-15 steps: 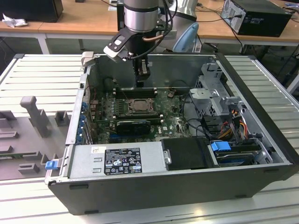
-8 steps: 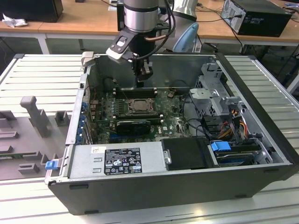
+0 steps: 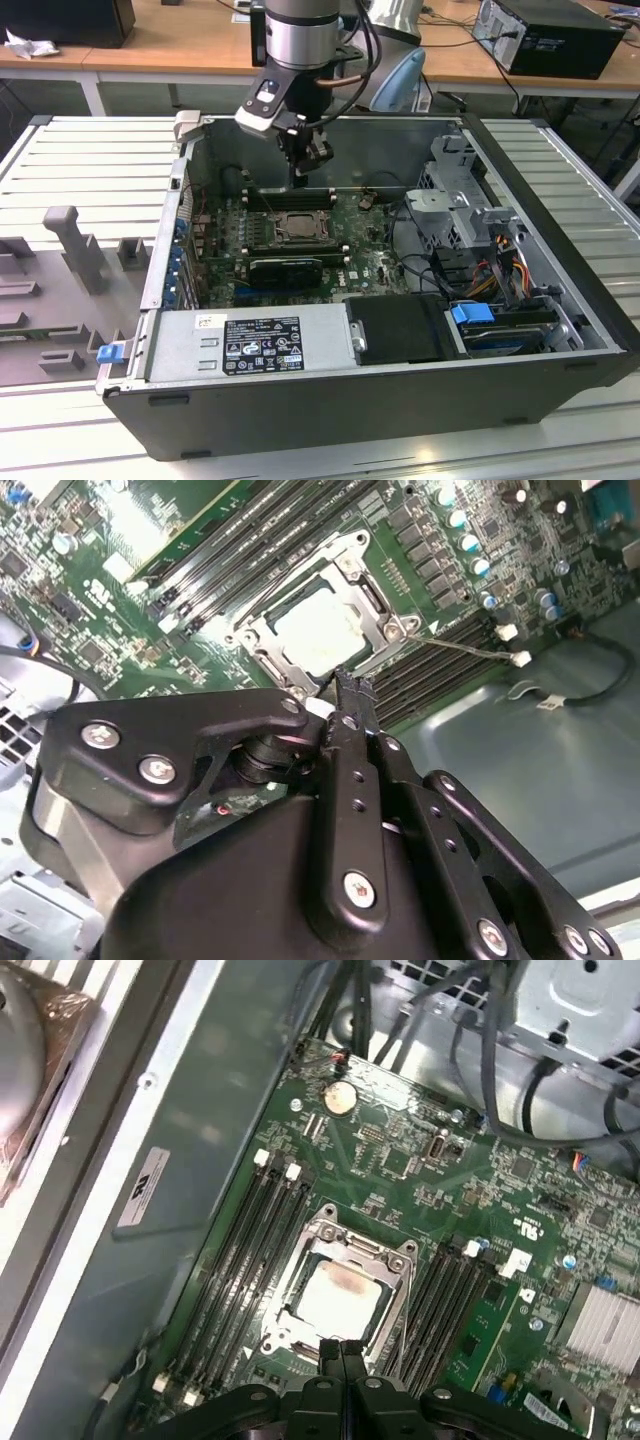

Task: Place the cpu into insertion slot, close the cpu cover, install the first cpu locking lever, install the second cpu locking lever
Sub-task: 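Install the first cpu locking lever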

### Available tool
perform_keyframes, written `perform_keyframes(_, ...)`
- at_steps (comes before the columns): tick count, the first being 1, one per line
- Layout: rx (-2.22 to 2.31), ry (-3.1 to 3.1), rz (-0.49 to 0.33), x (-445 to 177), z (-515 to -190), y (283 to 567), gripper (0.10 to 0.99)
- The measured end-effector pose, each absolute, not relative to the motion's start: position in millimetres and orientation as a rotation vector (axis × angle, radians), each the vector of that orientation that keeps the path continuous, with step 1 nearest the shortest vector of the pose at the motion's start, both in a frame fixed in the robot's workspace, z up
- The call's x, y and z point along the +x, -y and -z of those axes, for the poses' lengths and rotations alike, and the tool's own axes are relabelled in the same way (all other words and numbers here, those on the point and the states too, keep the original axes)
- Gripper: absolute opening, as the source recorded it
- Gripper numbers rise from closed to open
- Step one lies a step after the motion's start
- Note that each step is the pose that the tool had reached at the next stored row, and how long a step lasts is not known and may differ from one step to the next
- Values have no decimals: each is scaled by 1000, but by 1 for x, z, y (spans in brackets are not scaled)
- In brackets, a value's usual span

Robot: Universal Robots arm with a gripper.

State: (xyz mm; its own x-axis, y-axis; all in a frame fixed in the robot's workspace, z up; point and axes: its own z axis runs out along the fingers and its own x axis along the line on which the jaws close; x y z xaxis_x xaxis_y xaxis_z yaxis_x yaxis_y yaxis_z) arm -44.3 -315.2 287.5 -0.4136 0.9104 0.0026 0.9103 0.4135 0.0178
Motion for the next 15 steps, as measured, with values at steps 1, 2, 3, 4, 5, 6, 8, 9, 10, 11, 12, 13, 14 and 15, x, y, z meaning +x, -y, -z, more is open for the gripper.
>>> perform_keyframes(1,1668,-2653,-26,-44,-288,315,106)
perform_keyframes(2,1647,-2667,-26,-44,-288,315,106)
perform_keyframes(3,1624,-2680,-25,-44,-288,315,106)
perform_keyframes(4,1614,-2687,-25,-44,-288,315,106)
perform_keyframes(5,1601,-2695,-25,-44,-288,315,106)
perform_keyframes(6,1588,-2702,-25,-44,-288,315,106)
perform_keyframes(8,1556,-2720,-24,-44,-288,315,106)
perform_keyframes(9,1541,-2729,-24,-44,-288,315,106)
perform_keyframes(10,1513,-2744,-24,-44,-288,315,106)
perform_keyframes(11,1494,-2755,-24,-44,-288,315,106)
perform_keyframes(12,1481,-2762,-23,-44,-288,315,106)
perform_keyframes(13,1464,-2771,-23,-44,-288,315,106)
perform_keyframes(14,1444,-2782,-23,-44,-288,315,106)
perform_keyframes(15,1428,-2790,-23,-44,-288,315,106)
